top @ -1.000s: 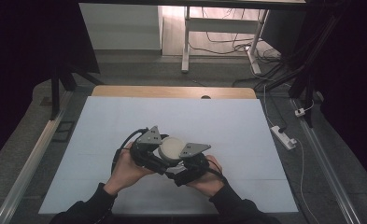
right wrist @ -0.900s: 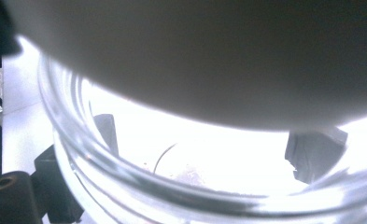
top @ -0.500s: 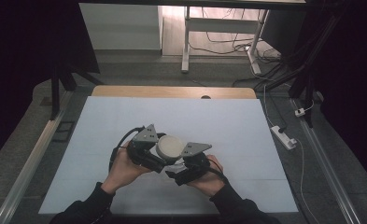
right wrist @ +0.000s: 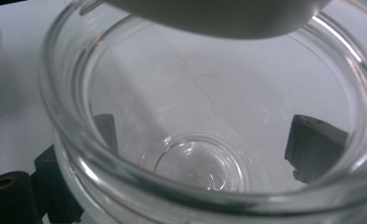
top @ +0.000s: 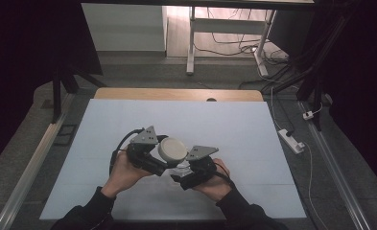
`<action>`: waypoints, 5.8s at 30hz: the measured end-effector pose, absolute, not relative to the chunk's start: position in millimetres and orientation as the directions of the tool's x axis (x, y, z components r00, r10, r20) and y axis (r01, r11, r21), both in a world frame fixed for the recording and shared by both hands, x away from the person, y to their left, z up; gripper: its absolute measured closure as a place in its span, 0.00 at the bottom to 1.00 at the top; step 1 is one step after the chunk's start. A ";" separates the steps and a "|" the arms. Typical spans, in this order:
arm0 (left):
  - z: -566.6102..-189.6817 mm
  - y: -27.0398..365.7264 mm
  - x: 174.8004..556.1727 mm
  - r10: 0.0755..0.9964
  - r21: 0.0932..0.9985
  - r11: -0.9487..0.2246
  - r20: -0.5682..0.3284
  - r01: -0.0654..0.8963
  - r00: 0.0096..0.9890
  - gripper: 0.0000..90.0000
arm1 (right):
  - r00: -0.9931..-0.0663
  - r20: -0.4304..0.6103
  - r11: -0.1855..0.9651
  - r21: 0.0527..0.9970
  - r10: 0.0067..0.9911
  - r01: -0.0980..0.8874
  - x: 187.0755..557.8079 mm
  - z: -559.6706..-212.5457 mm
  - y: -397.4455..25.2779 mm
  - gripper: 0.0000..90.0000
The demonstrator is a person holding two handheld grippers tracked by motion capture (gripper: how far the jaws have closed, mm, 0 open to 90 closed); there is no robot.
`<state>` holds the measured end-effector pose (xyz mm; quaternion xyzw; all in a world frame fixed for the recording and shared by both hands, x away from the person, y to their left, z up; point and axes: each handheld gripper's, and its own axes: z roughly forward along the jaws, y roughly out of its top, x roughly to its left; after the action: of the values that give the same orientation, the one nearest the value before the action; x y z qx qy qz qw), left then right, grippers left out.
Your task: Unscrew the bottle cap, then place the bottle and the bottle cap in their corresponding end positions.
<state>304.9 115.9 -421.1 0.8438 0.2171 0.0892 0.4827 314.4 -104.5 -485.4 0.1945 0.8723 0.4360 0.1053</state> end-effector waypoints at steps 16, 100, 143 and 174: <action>-437.0 101.4 307.0 0.392 0.813 -0.514 -0.061 0.273 0.918 0.09 | -0.902 -0.017 0.542 0.805 0.431 0.243 314.5 -484.4 -104.9 0.07; -443.2 107.0 290.5 0.396 0.794 -0.537 -0.061 0.285 0.916 0.09 | -0.833 -0.044 0.499 0.818 0.552 0.287 378.2 -479.3 -115.6 0.07; -529.4 66.6 316.5 0.375 0.676 -0.681 -0.009 0.283 0.927 0.09 | -0.804 -0.079 0.522 0.797 0.589 0.304 443.4 -513.1 -78.1 0.07; -538.1 70.0 322.8 0.419 0.693 -0.626 -0.085 0.356 0.904 0.00 | -0.798 -0.011 0.481 0.803 0.602 0.352 445.0 -513.6 -80.4 0.01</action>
<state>322.8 70.0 -538.1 0.9008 0.2152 0.0421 0.3749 445.0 -80.4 -513.6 0.2813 0.8479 0.4246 0.1472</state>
